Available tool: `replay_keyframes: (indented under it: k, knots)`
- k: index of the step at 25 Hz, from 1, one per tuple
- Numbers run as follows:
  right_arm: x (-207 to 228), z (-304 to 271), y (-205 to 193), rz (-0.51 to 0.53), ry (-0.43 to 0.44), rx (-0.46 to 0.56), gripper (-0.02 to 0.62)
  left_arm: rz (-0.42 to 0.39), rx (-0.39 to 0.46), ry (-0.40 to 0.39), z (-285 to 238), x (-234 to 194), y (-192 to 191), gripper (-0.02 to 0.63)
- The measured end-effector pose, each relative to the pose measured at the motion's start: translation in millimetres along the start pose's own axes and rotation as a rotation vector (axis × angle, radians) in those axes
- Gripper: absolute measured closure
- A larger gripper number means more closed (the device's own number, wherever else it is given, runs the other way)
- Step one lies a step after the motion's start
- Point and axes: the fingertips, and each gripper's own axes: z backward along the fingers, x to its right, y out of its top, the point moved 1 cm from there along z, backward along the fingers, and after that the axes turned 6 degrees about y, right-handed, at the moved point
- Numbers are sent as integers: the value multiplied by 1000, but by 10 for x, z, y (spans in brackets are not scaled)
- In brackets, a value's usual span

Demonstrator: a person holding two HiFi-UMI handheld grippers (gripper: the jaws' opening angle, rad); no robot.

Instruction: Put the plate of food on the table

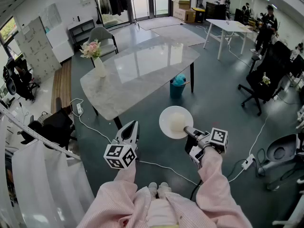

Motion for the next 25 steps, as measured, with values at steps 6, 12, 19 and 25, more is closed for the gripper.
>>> replay_keyframes:
  k: [6,12,19,25]
  knots:
    - [6,11,80,1,1,9,572,-2,-1,-2,-58,23,-1,611]
    - [29,20,206,-15,14,16,572,-1,9,-7,-203,85,19,611]
    - [93,11,378,-20,17,22,572,-2,19,-14,-377,160,-26,611]
    - [136,-32,515,-43,18,15,572,8,12,-19,-567,204,-80,611]
